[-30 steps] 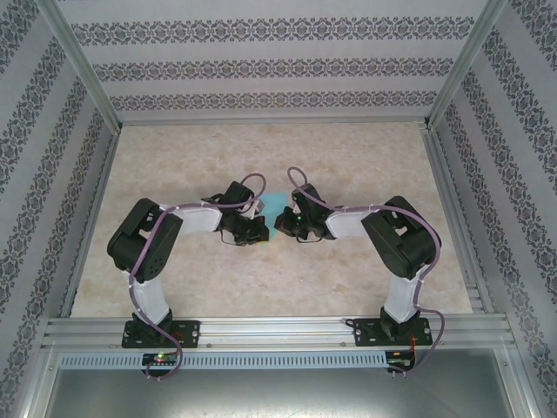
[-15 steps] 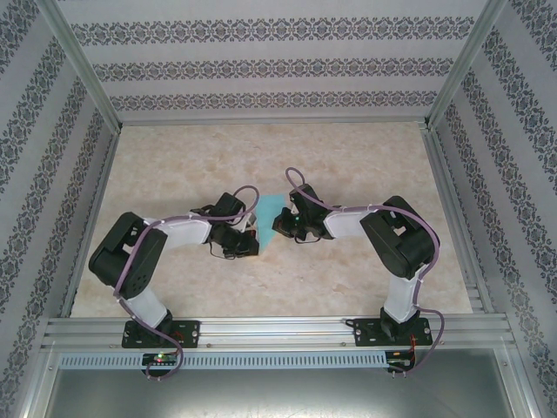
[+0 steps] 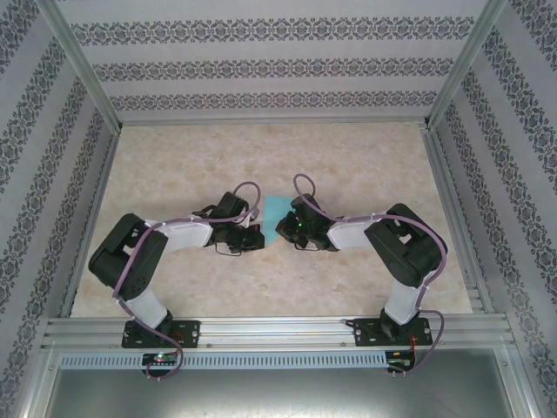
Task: Fold a paper plane with a square sheet of paper (pick it up from the middle)
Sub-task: Third fold the triangle at the center of the table.
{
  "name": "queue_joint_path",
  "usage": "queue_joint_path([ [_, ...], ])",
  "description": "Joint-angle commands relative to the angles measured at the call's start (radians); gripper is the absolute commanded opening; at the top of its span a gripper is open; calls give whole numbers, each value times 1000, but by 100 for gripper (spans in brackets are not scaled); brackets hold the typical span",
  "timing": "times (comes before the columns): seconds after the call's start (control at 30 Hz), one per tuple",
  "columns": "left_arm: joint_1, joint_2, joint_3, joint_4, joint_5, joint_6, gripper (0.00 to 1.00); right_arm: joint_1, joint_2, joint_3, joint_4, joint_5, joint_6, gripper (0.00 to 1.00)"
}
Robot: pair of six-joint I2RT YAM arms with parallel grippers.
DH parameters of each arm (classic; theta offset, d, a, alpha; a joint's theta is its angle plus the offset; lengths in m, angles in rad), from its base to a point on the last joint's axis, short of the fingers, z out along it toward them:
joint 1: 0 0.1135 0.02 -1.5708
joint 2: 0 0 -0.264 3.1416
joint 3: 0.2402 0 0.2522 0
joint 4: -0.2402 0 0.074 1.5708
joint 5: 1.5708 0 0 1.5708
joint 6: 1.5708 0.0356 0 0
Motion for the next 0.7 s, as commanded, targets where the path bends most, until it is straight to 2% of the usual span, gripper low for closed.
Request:
queue_joint_path([
  [0.0, -13, 22, 23, 35, -36, -17, 0, 11, 23, -43, -65, 51, 45, 0],
  [0.2, -13, 7, 14, 26, -75, 14, 0, 8, 20, -38, -58, 34, 6, 0],
  [0.43, -13, -55, -5, 82, -89, -17, 0, 8, 21, -39, -49, 30, 1, 0],
  [0.67, -13, 37, 37, 46, -92, -23, 0, 6, 17, -40, -49, 22, -5, 0],
])
